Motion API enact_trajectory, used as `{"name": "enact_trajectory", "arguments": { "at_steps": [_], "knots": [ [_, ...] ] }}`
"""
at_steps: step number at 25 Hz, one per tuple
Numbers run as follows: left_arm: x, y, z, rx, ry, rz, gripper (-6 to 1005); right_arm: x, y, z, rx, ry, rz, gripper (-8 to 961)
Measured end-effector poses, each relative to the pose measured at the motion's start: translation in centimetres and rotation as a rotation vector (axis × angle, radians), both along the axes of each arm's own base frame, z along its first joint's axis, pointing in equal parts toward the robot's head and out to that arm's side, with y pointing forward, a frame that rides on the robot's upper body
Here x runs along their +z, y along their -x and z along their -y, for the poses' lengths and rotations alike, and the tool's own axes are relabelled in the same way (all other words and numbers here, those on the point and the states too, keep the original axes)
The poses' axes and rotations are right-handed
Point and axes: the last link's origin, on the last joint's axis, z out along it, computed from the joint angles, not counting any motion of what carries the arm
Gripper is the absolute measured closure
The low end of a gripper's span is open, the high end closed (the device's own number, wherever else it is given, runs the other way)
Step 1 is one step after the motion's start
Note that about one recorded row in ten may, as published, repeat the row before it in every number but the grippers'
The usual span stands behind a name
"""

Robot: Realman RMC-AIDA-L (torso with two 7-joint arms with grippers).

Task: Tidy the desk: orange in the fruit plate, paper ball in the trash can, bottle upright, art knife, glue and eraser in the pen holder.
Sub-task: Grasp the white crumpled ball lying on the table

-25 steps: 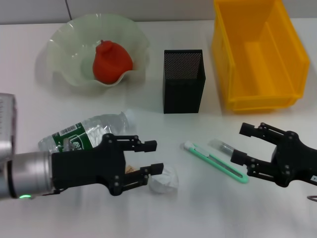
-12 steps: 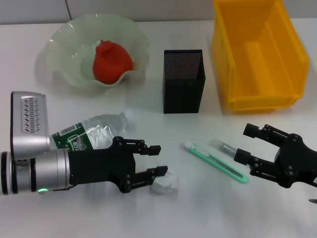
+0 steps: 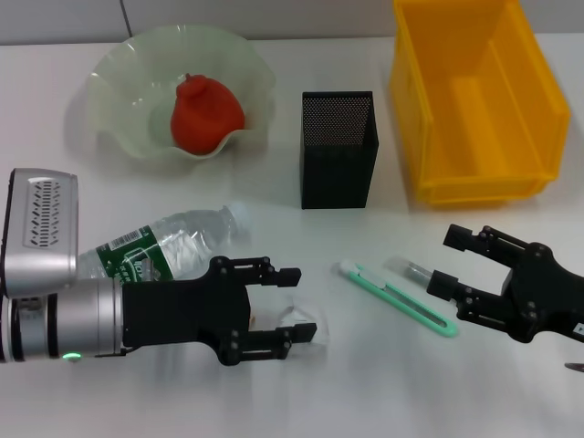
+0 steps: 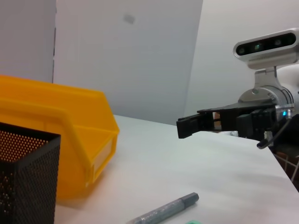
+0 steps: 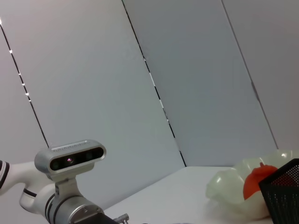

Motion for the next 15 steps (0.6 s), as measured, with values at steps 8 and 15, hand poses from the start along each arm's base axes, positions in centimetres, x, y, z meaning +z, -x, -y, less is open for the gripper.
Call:
{"name": "enact_trajectory", "arguments": {
  "at_steps": [8, 15],
  "knots": [
    [-0.6, 0.3, -0.2, 0.008, -0.011, -0.039, 299, -0.1, 0.0, 0.0, -0.005, 0.004, -0.004, 188],
    [-1.3, 0.6, -0.2, -0.001, -0.002, -0.086, 235, -0.2, 0.0, 0.1, -0.005, 0.007, -0.007, 188]
  ]
}}
